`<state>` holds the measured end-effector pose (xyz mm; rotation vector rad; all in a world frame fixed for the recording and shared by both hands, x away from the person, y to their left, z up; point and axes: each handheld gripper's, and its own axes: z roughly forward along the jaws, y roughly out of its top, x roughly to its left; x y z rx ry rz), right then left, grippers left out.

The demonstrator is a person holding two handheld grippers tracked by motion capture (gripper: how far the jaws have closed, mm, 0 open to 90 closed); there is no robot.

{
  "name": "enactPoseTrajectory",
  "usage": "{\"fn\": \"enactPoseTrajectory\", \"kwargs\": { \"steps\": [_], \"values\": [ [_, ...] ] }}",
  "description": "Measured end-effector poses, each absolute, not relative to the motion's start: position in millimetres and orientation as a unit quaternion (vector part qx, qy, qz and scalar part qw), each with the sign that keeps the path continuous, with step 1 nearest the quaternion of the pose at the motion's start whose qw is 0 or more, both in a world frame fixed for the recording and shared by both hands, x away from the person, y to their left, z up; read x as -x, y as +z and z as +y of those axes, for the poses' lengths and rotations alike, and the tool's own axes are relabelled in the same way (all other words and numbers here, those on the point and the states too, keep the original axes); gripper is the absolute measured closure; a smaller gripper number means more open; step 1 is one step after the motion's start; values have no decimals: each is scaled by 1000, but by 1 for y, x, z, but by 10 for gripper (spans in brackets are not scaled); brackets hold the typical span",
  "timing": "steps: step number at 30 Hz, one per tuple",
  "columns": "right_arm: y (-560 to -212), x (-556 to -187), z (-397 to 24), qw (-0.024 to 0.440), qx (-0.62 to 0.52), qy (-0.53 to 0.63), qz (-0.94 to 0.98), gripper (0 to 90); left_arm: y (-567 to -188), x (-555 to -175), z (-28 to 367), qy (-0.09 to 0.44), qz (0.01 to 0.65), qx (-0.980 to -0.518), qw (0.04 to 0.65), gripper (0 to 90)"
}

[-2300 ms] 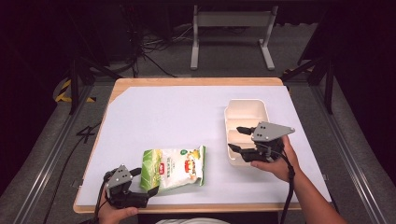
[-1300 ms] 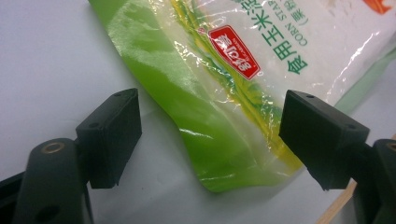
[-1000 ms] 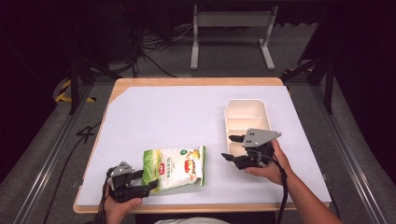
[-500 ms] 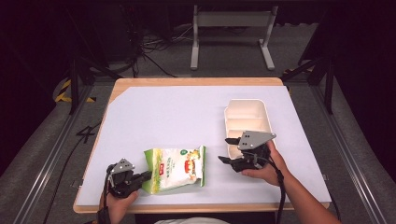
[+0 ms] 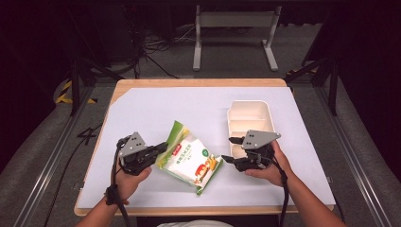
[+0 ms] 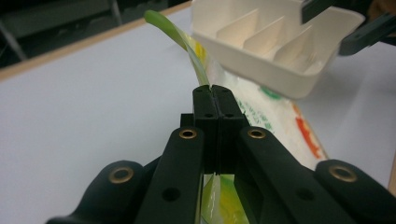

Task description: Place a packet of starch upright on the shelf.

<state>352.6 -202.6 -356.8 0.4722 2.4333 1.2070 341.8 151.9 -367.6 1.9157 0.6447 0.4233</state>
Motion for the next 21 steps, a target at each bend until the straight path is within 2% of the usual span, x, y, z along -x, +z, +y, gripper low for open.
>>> {"fn": "enactPoseTrajectory", "kwargs": {
  "steps": [9, 21],
  "values": [
    [-353, -356, -197, 194, -167, 433, 864, 373, -342, -339, 115, 159, 173, -813, 533, 900],
    [-354, -362, -179, 182, -153, 428, 872, 370, -333, -328, 96, 150, 116, -829, 526, 900]
  ]
}}
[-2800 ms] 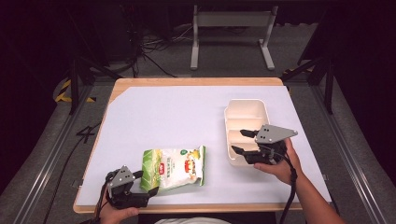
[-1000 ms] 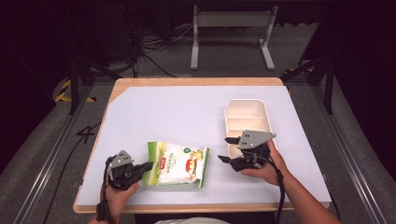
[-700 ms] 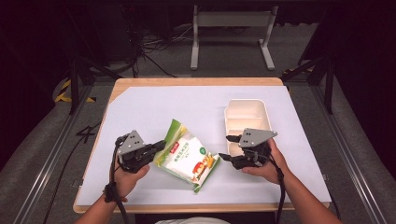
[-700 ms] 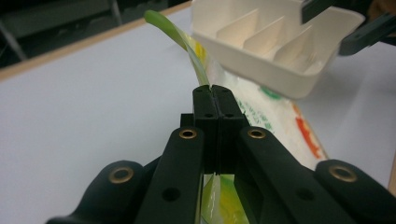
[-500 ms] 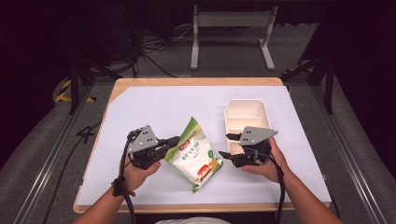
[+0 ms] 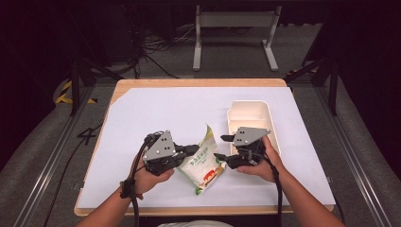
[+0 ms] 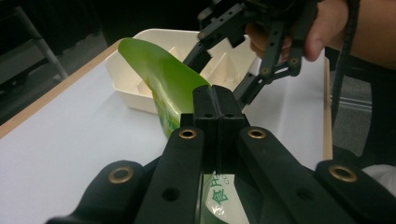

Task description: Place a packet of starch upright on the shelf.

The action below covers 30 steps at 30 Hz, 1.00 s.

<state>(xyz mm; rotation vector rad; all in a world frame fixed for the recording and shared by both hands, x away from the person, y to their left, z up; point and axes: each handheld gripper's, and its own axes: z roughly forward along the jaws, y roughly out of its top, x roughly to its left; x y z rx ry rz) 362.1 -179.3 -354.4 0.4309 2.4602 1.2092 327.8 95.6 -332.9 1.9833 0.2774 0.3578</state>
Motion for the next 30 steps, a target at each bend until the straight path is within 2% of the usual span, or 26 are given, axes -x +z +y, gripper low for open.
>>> {"fn": "enactPoseTrajectory", "kwargs": {
  "steps": [8, 10, 11, 13, 15, 18, 20, 25, 26, 28, 30],
  "values": [
    [-357, -381, -166, 165, -146, 399, 890, 352, -329, -326, 90, 151, 101, -832, 524, 900],
    [-357, -387, -162, 156, -146, 402, 891, 371, -329, -326, 90, 151, 100, -832, 524, 900],
    [-357, -389, -160, 155, -144, 400, 892, 390, -329, -326, 90, 151, 99, -832, 525, 900],
    [-355, -389, -157, 145, -129, 400, 896, 527, -330, -326, 90, 151, 99, -833, 523, 900],
    [-354, -387, -154, 148, -116, 396, 899, 579, -331, -327, 90, 147, 100, -833, 524, 900],
    [-354, -387, -156, 153, -123, 394, 898, 750, -331, -327, 91, 144, 99, -831, 528, 900],
    [-353, -387, -159, 149, -126, 399, 896, 826, -331, -326, 91, 148, 97, -831, 527, 900],
    [-354, -385, -161, 151, -123, 401, 895, 890, -331, -328, 96, 154, 111, -825, 533, 894],
    [-354, -385, -161, 153, -122, 400, 895, 892, -331, -328, 98, 159, 116, -824, 532, 881],
    [-353, -384, -161, 155, -120, 401, 895, 894, -333, -330, 103, 161, 128, -826, 524, 797],
    [-353, -383, -162, 154, -122, 401, 895, 894, -339, -331, 106, 150, 131, -828, 524, 788]
  ]
}}
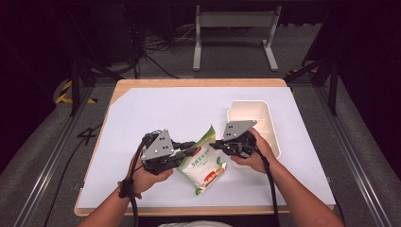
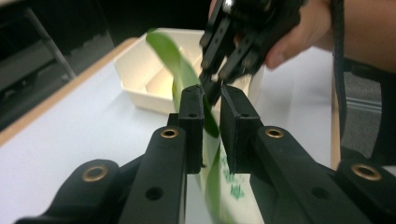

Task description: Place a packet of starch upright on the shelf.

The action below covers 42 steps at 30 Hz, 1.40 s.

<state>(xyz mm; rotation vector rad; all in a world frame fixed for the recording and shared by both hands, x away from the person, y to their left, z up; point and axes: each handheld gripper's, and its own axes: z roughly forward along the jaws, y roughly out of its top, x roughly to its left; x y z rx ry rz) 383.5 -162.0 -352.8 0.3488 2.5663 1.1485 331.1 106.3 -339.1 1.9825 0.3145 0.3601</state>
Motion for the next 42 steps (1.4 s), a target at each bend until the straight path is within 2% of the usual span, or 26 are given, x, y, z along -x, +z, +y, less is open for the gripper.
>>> {"fn": "enactPoseTrajectory", "kwargs": {
  "steps": [1, 2, 5, 6, 8, 9, 11, 12, 13, 14, 17, 18, 23, 30, 42],
  "values": [
    [-353, -383, -162, 153, -125, 400, 895, 895, -343, -331, 107, 144, 137, -830, 522, 746],
    [-353, -383, -162, 155, -126, 399, 895, 895, -347, -331, 108, 141, 141, -834, 514, 648],
    [-353, -383, -162, 156, -131, 399, 894, 895, -355, -331, 112, 136, 157, -837, 507, 510],
    [-353, -382, -163, 156, -132, 399, 894, 895, -360, -332, 113, 127, 164, -840, 502, 473],
    [-352, -382, -163, 156, -132, 400, 893, 896, -368, -332, 113, 127, 167, -846, 490, 461],
    [-352, -382, -163, 156, -132, 401, 893, 896, -373, -332, 113, 120, 168, -850, 486, 467],
    [-352, -381, -163, 155, -132, 401, 893, 896, -382, -332, 112, 112, 169, -855, 478, 534],
    [-351, -381, -163, 153, -134, 403, 892, 896, -382, -332, 112, 112, 169, -855, 478, 641],
    [-351, -381, -163, 153, -134, 403, 892, 896, -385, -333, 112, 112, 167, -853, 482, 641],
    [-351, -381, -163, 151, -134, 403, 893, 896, -384, -335, 113, 102, 167, -851, 488, 744],
    [-349, -380, -164, 149, -134, 407, 891, 896, -381, -336, 112, 100, 166, -850, 490, 863],
    [-347, -379, -165, 148, -135, 410, 890, 896, -380, -337, 112, 102, 167, -850, 489, 876],
    [-335, -377, -172, 155, -142, 434, 876, 896, -364, -344, 112, 123, 176, -837, 503, 881],
    [-312, -379, -188, 197, -162, 460, 851, 896, -334, -360, 96, 153, 155, -833, 508, 881],
    [-282, -388, -220, 250, -199, 483, 815, 896, -301, -391, 68, 171, 134, -825, 521, 882]
  ]
}}
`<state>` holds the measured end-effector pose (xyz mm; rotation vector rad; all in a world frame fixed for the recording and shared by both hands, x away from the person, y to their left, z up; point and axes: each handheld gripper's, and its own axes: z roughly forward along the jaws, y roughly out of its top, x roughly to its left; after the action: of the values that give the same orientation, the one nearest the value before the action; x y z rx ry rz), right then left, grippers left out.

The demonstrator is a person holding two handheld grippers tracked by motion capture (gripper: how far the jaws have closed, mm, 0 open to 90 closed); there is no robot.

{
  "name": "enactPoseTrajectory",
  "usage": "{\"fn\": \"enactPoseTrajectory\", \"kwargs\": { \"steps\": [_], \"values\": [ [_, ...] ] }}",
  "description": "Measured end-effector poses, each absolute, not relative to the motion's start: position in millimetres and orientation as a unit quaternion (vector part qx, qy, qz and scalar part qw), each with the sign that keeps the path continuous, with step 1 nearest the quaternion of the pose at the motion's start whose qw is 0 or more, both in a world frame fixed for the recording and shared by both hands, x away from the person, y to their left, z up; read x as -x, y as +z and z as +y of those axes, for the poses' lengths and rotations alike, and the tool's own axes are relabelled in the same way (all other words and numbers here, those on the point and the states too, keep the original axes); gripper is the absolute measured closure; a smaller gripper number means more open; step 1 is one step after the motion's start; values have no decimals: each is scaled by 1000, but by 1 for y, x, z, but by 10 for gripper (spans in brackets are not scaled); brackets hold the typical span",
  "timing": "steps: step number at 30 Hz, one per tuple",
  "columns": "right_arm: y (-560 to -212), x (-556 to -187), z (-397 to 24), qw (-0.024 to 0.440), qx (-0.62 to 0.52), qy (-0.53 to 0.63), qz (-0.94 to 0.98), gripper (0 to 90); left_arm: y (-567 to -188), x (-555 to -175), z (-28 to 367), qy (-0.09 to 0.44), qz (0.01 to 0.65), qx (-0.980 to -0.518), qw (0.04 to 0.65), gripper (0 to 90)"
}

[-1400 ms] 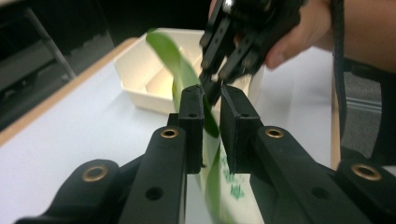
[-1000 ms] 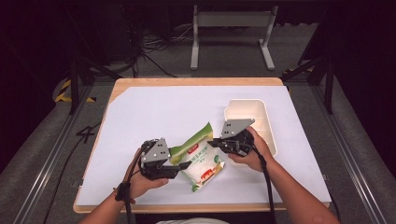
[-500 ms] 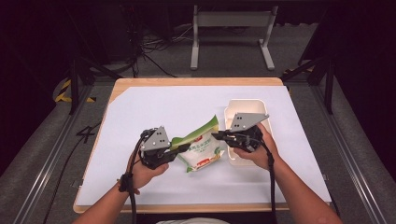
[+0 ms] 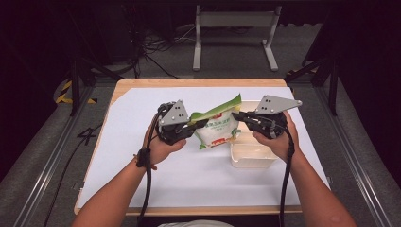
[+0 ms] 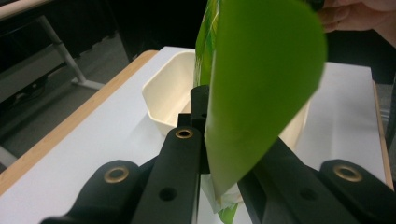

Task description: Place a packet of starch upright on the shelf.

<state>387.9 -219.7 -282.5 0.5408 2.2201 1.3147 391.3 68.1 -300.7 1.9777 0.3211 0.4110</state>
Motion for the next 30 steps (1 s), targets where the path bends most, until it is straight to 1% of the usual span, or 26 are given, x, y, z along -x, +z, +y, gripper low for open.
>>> {"fn": "enactPoseTrajectory", "kwargs": {
  "steps": [8, 16, 19, 25, 30],
  "values": [
    [-277, -394, -233, 270, -221, 490, 799, 896, -288, -410, 51, 183, 129, -821, 526, 882],
    [-277, -403, -243, 289, -241, 487, 788, 895, -287, -425, 36, 185, 131, -813, 537, 882],
    [-277, -410, -249, 292, -254, 492, 780, 895, -283, -437, 29, 190, 130, -809, 541, 882],
    [-277, -418, -258, 305, -271, 495, 767, 895, -279, -449, 19, 190, 130, -805, 547, 882],
    [-278, -427, -266, 314, -288, 494, 758, 895, -275, -466, 2, 196, 126, -804, 546, 882]
  ]
}}
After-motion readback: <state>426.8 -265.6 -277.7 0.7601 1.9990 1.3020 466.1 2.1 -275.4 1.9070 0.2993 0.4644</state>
